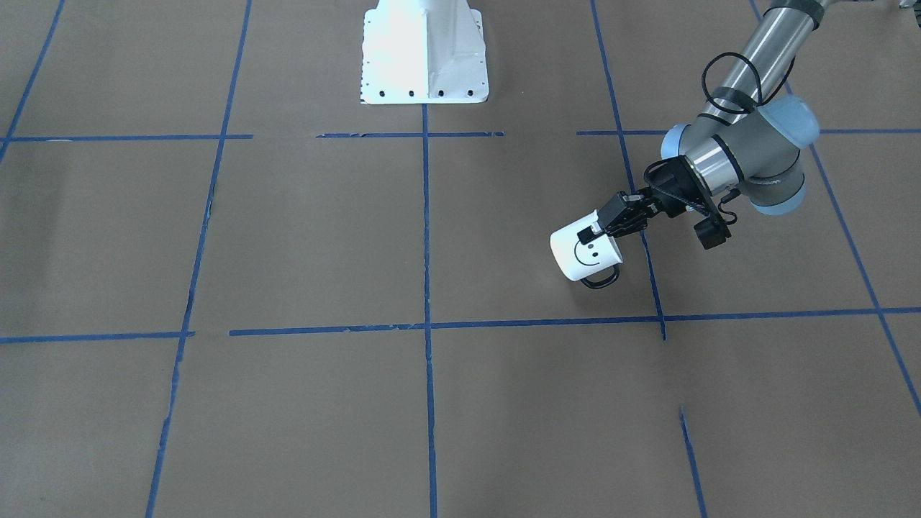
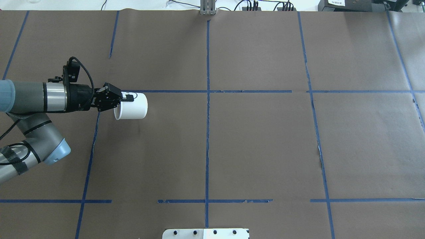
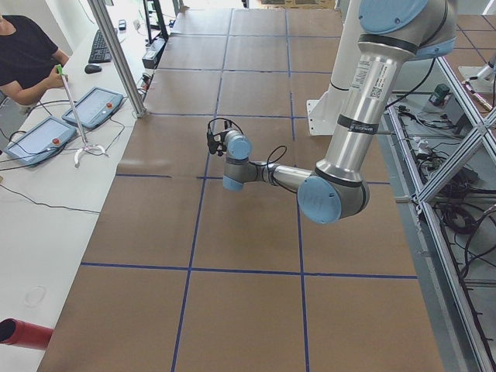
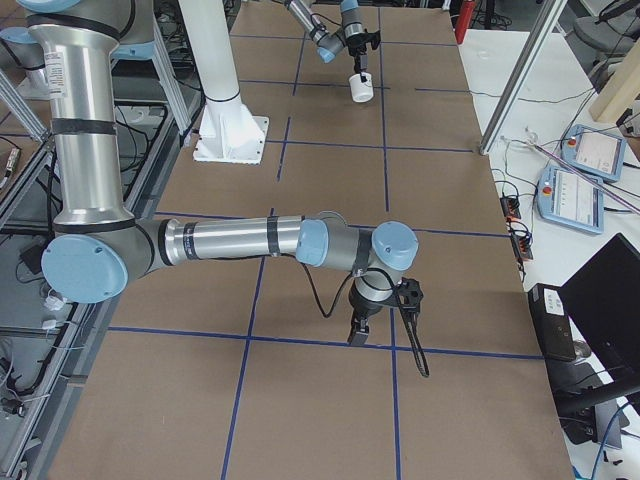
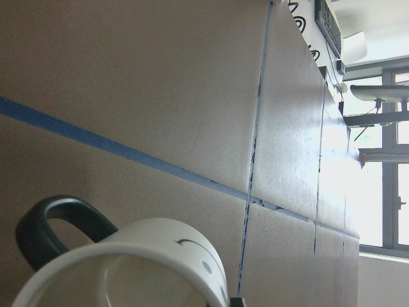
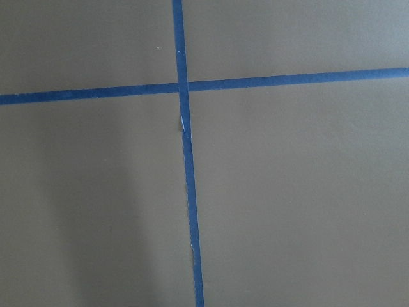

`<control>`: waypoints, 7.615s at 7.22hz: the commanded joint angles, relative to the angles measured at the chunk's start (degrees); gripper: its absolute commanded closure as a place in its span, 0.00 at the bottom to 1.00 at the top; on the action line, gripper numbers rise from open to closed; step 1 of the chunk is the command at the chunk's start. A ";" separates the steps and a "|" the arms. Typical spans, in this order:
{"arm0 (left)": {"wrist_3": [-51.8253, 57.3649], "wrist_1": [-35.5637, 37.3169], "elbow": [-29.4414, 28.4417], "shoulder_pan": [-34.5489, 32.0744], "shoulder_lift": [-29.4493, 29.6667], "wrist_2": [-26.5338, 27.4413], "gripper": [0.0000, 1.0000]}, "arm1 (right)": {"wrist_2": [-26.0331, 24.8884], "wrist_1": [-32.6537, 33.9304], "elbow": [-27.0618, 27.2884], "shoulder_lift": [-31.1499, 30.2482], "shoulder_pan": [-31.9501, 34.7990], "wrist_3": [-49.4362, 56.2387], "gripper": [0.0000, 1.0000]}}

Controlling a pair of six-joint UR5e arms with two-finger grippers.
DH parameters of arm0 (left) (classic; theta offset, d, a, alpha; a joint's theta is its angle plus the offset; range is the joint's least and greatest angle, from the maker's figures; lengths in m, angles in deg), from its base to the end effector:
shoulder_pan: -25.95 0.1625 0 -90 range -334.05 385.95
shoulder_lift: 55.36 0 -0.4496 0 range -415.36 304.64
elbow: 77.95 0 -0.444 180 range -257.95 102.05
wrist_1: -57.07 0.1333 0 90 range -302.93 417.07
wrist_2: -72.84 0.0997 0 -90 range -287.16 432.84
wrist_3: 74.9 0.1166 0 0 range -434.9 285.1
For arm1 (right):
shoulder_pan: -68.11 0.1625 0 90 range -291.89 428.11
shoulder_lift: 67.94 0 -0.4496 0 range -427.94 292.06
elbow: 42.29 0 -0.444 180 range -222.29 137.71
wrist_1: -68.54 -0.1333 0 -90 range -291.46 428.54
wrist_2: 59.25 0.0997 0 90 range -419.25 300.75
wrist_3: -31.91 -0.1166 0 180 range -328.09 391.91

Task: Flip mug

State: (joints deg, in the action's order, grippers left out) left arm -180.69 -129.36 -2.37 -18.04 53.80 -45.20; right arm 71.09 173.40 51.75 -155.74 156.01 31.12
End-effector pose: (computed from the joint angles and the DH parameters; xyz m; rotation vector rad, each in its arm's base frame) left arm 0.4287 -0.5230 0.4328 0.0766 1.7525 -0.3318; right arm 0.0379 -0.5456 0.6663 -0.1618 -0.6988 0.0311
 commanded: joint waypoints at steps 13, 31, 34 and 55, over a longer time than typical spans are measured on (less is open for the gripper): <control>42.40 90.61 7.68 11.29 35.39 11.15 1.00 | 0.00 0.00 0.09 0.00 0.00 0.00 0.00; 61.24 98.20 1.14 19.04 39.29 14.33 0.00 | 0.00 0.00 0.09 0.00 0.00 0.00 0.00; 61.32 98.37 5.52 15.46 38.77 9.27 0.00 | 0.00 0.00 0.09 0.00 0.00 0.00 0.00; 113.53 86.86 16.35 -44.42 -20.38 -13.35 0.00 | 0.00 0.00 0.00 0.00 0.00 0.00 0.00</control>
State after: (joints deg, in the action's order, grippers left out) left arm -67.27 -42.66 14.12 -61.71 35.06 -58.49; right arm 71.09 173.39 51.75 -155.74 156.00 31.12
